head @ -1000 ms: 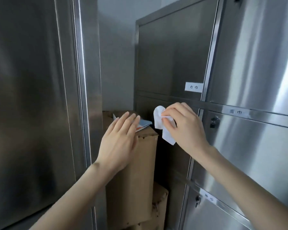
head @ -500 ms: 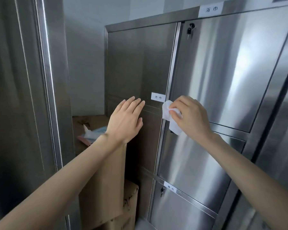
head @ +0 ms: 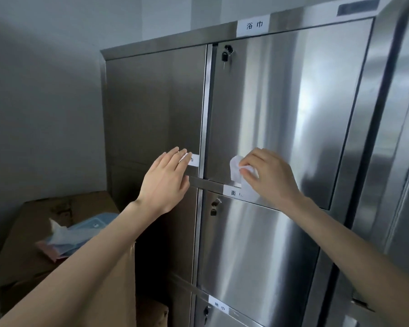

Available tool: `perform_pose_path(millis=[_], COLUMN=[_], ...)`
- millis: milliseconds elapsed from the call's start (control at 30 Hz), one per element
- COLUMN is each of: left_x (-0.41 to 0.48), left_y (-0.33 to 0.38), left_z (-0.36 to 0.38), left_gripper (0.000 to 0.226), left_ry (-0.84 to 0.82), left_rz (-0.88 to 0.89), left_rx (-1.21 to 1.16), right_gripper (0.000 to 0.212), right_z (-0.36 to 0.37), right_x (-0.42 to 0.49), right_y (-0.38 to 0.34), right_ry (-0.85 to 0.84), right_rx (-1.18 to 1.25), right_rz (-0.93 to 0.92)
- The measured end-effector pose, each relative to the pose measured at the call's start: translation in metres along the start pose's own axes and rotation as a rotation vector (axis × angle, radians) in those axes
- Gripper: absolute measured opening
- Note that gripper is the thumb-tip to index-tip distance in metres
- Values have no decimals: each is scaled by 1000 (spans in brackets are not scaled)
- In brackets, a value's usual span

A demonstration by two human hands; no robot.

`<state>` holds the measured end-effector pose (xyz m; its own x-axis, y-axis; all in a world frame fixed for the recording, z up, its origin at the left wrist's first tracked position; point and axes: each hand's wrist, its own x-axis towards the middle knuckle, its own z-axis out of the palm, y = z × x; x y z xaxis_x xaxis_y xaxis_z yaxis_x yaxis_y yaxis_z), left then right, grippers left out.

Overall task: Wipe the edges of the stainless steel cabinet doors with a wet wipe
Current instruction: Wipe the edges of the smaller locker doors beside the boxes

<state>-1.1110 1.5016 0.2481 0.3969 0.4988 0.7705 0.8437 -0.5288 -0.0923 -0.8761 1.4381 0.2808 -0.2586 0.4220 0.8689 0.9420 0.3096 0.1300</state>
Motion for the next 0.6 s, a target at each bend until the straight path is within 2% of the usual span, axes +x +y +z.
perform_pose_path(millis=[267, 600], left_x=[53, 136], left_y=[1, -74], left_z=[68, 159], left_gripper=[52, 56], left_ry=[1, 32], left_rz=[90, 167], left_rx=[-50, -36], right_gripper=[6, 4], right_z=[36, 125], right_x=[27, 78], right_y=[43, 70], right_ry=[1, 15], right_rx=[0, -20], right_rz=[24, 47])
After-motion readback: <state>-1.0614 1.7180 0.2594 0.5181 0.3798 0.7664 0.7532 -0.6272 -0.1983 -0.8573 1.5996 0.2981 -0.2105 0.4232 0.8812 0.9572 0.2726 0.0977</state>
